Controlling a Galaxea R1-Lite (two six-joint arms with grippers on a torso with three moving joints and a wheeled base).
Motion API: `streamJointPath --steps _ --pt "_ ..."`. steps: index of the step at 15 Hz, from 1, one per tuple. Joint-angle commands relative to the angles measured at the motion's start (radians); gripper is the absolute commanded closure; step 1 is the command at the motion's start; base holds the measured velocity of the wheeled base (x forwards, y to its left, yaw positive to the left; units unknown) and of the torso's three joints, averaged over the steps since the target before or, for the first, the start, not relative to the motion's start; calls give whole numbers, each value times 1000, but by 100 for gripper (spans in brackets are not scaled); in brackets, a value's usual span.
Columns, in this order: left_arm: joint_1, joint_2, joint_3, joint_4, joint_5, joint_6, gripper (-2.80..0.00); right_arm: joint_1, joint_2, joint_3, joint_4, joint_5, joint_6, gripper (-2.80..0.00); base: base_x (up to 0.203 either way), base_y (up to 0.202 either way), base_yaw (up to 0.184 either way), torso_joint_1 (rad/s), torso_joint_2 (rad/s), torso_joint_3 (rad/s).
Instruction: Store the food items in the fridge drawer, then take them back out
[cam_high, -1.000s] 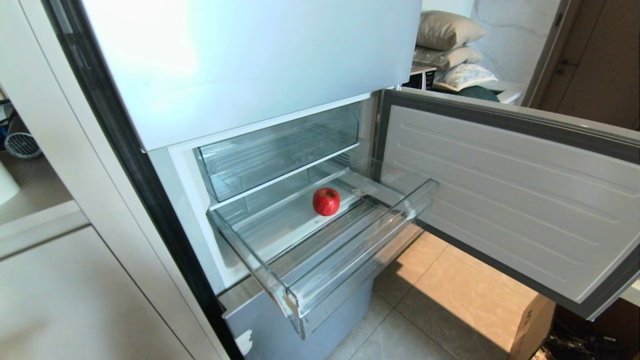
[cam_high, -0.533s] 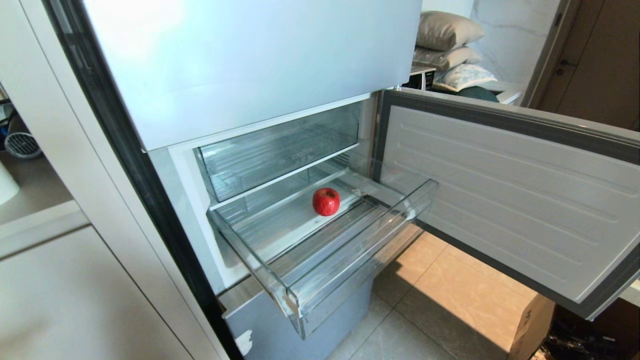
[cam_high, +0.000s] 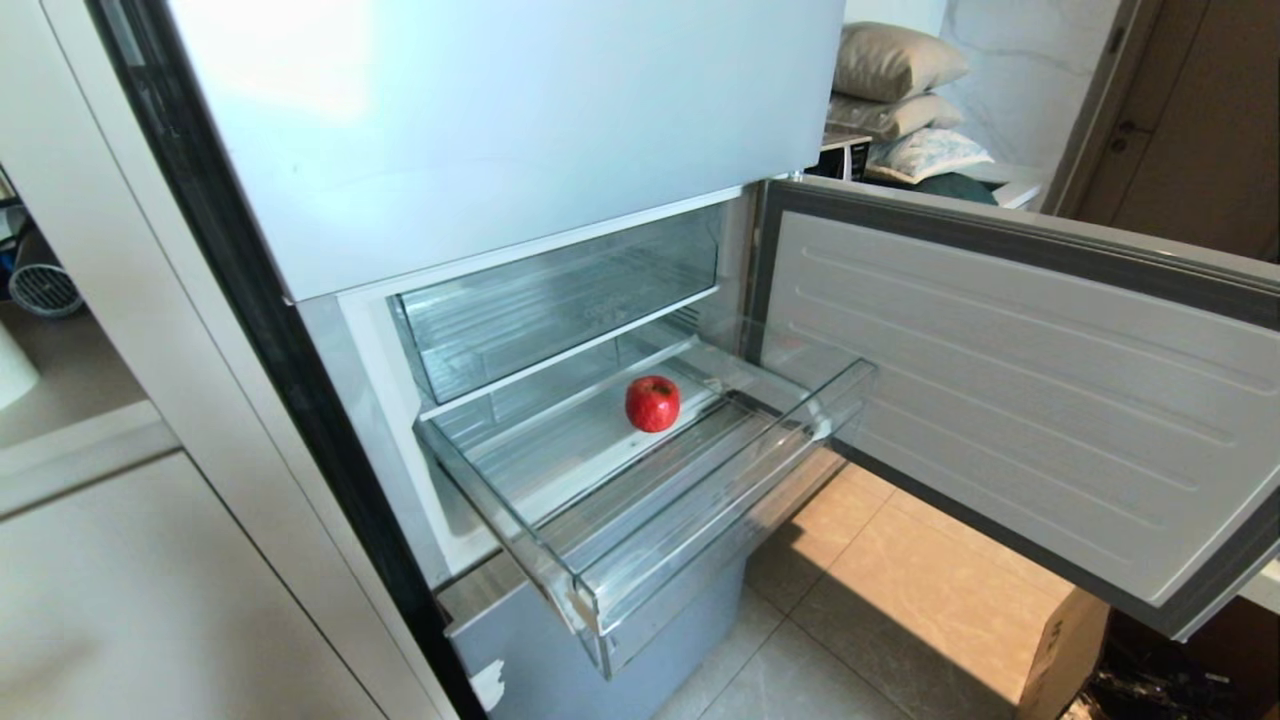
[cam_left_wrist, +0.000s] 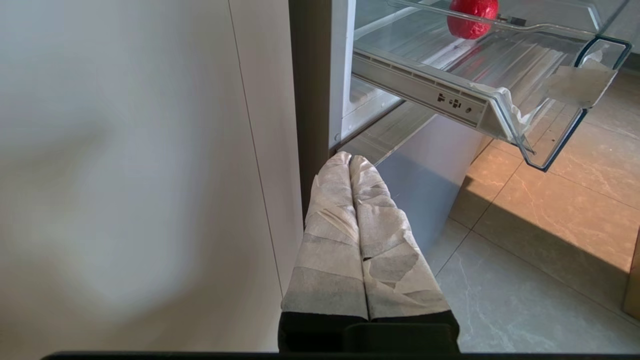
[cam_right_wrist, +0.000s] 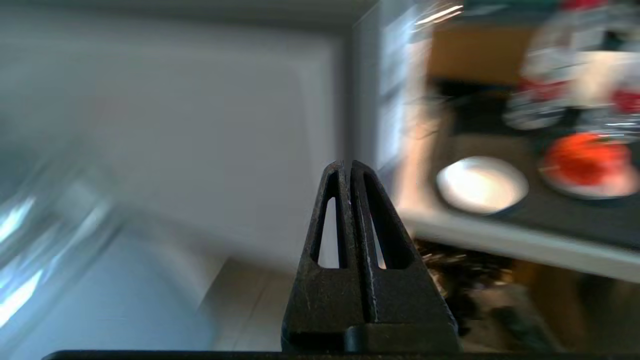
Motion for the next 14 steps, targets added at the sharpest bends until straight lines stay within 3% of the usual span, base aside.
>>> streamJointPath --steps 1,5,7,9,14 --pt "0 1 0 0 0 0 0 210 -262 135 66 -2 -55 0 0 0 0 0 0 0" --pt "0 1 0 1 0 0 0 419 -539 439 232 23 -249 0 0 0 0 0 0 0" --pt "0 1 0 0 0 0 0 432 -607 449 350 57 -211 0 0 0 0 0 0 0" --pt "0 1 0 0 0 0 0 440 -667 449 365 68 -216 0 0 0 0 0 0 0" --pt "0 1 0 0 0 0 0 457 -804 451 366 119 -313 0 0 0 0 0 0 0"
